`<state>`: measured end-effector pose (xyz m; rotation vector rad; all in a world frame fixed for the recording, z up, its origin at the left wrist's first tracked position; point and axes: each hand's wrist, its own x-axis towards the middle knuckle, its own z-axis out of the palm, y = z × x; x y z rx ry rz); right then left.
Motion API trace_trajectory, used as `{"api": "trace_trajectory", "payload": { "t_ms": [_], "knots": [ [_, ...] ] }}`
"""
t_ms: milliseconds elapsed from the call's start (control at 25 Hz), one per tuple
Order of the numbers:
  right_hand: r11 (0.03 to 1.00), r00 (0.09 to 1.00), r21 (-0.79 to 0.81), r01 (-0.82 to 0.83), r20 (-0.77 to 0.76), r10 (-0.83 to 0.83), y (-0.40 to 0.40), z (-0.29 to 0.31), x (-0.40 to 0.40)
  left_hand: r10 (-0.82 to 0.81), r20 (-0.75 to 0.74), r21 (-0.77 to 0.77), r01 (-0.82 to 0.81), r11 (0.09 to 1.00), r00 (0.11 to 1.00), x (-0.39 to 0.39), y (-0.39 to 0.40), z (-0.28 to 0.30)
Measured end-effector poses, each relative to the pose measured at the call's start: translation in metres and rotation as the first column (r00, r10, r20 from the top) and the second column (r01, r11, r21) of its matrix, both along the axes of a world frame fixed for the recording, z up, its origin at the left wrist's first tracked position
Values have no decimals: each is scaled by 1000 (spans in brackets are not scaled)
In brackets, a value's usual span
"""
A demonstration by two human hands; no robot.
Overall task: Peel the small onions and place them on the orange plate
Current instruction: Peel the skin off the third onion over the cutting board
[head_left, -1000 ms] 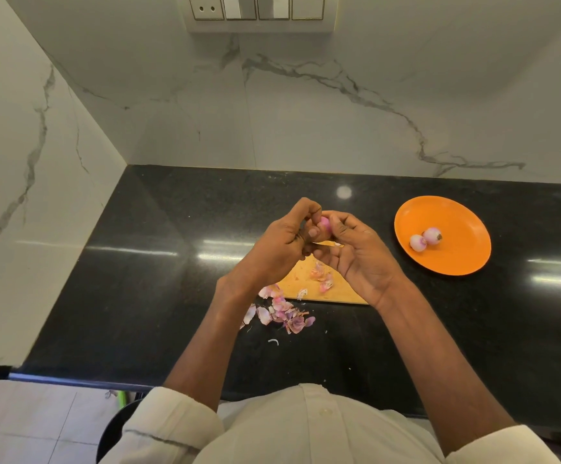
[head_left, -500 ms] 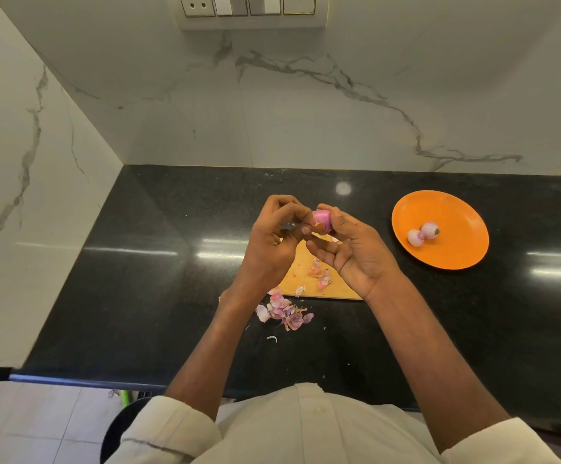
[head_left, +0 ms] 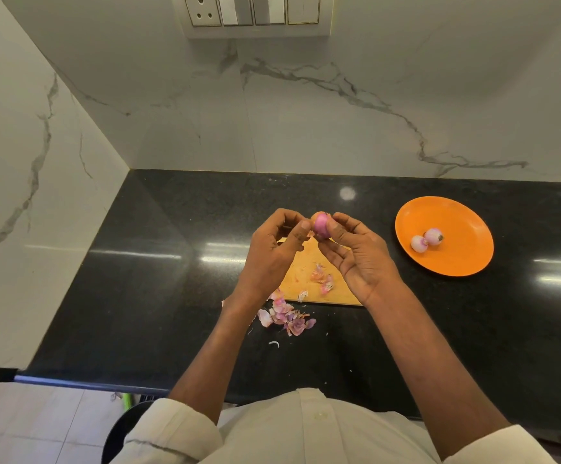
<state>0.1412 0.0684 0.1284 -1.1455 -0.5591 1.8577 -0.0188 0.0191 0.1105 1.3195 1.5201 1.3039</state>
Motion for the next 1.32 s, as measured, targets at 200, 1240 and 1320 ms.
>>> {"api": "trace_trajectory", "payload": {
  "t_ms": [200,1240,1320],
  "knots": [
    [993,1000,118,-27,-8,28,-1,2,0,18,102,-26,-15,1000,995,4,4,0],
    [807,946,551,-212,323,28,-5,3,10,167,-326,288,-70,955,930,4,11,9],
    [811,953,553,-192,301,21,-6,3,10,155,-279,287,-72,955,948,3,9,9]
  ]
}}
